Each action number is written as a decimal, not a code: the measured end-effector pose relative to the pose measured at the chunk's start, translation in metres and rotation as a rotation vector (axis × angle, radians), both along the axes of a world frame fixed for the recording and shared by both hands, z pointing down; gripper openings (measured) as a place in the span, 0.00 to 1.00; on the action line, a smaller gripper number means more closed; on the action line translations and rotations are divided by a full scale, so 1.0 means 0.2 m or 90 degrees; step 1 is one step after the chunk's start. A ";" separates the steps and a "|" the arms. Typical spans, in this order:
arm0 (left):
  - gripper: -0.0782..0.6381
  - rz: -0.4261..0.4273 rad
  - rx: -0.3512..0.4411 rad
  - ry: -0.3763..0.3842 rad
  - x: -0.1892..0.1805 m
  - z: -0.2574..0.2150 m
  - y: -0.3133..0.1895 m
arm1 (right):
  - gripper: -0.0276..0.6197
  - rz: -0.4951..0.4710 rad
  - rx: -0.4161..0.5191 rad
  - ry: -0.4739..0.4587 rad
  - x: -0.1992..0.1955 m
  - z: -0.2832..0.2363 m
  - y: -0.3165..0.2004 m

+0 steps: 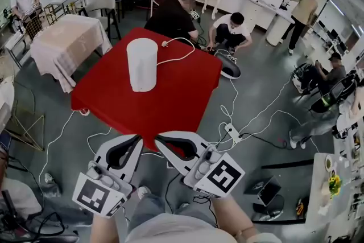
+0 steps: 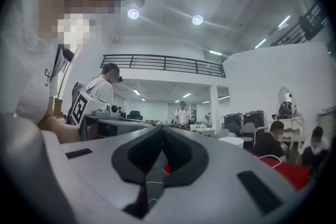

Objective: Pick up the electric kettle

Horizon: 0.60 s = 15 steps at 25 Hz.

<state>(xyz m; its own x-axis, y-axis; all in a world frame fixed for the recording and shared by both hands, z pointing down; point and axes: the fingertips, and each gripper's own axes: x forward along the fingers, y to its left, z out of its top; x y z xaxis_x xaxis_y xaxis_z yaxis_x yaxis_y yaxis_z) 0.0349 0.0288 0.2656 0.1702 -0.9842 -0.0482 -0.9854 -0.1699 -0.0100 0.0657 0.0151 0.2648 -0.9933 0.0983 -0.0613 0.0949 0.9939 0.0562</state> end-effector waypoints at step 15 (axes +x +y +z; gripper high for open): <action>0.13 0.048 -0.001 0.014 -0.37 0.05 0.05 | 0.05 0.072 0.006 -0.003 -0.34 0.01 0.02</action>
<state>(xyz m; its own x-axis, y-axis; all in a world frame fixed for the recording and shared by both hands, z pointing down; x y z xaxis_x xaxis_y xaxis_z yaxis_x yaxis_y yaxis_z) -0.0388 0.0384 0.2762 0.2431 -0.9686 -0.0520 -0.9697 -0.2441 0.0121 -0.0018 0.0189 0.2663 -0.9978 -0.0131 -0.0657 -0.0174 0.9977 0.0662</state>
